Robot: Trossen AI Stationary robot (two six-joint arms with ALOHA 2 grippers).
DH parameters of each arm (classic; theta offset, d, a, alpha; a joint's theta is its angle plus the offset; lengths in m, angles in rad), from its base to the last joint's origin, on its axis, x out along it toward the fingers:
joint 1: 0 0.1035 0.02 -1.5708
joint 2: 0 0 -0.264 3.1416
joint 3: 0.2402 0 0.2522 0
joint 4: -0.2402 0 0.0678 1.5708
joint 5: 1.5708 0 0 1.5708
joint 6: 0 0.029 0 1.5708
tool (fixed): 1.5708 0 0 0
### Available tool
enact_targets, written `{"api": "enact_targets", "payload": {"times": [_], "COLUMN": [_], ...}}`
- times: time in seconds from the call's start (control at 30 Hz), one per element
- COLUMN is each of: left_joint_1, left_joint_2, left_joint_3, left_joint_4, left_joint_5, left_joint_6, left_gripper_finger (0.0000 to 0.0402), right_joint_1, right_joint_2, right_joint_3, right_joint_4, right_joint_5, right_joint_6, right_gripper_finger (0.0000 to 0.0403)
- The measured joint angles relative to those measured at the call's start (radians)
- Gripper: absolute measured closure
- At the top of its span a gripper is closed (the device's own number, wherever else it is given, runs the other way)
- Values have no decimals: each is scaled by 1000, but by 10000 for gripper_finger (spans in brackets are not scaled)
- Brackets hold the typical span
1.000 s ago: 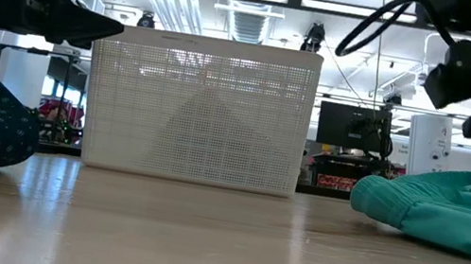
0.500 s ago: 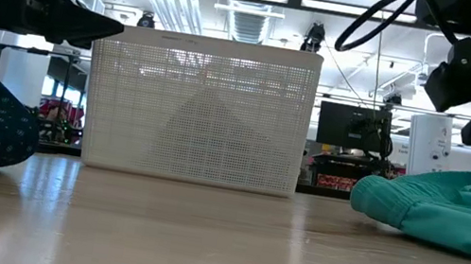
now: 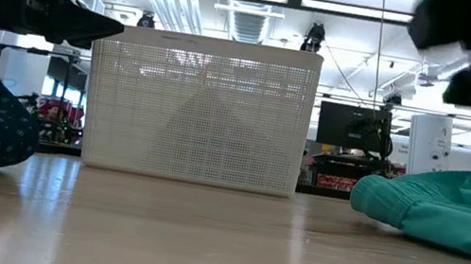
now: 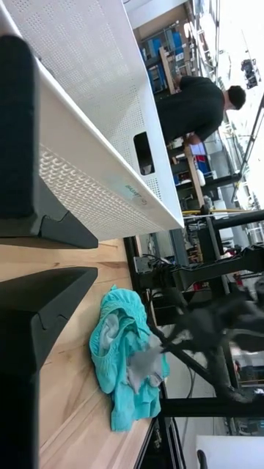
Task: Sort clothes
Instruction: Put the gray sock into the white laundry bin
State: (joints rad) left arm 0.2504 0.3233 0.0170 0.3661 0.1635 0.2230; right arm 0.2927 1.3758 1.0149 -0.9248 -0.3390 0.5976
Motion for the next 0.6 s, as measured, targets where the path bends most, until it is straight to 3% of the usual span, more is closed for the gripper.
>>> {"api": "enact_targets", "payload": {"times": [0.13, 0.3, 0.47, 0.6], "left_joint_1": [0, 0, 0, 0], "left_joint_2": [0, 0, 0, 0], "left_joint_3": [0, 0, 0, 0], "left_joint_4": [0, 0, 0, 0], "left_joint_5": [0, 0, 0, 0], "left_joint_6": [0, 0, 0, 0], "left_gripper_finger": [364, 364, 364, 364], "right_joint_1": [5, 4, 4, 3], "right_joint_2": [0, 1, 1, 1], "right_joint_3": [120, 276, 418, 489], "right_joint_4": [-1, 8, 65, 204], "right_joint_5": [58, 225, 541, 697], "right_joint_6": [-66, -198, -371, -575], "right_gripper_finger": [402, 402, 403, 403]}}
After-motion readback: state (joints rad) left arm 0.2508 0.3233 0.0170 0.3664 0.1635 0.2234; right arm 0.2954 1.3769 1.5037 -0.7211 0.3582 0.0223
